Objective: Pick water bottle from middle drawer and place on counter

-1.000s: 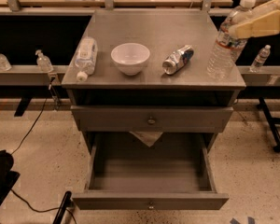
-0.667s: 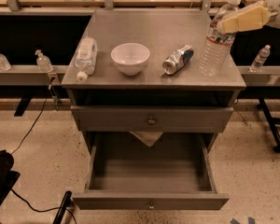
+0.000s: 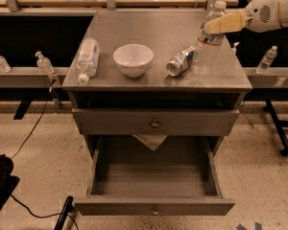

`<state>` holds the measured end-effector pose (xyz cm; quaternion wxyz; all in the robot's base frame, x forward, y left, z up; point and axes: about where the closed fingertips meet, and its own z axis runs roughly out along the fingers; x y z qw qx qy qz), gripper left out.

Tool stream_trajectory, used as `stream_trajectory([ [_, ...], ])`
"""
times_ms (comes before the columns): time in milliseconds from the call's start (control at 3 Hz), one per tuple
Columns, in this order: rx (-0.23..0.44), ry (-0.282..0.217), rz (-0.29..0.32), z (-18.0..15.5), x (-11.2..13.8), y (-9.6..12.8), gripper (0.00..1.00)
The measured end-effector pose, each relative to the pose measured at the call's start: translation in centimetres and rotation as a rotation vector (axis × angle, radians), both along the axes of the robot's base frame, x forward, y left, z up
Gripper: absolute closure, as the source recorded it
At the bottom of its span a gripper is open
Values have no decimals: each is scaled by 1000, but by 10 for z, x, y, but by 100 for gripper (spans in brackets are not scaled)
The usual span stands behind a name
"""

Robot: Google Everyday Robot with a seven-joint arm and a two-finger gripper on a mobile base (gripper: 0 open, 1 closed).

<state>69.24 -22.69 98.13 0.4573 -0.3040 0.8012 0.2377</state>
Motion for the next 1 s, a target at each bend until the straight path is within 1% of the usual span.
stream_trajectory([
  [333, -57, -50, -51, -16, 12, 2, 100],
  [667, -73, -83, -73, -32, 18, 3, 75],
  [1000, -71, -78, -67, -32, 18, 5, 51],
])
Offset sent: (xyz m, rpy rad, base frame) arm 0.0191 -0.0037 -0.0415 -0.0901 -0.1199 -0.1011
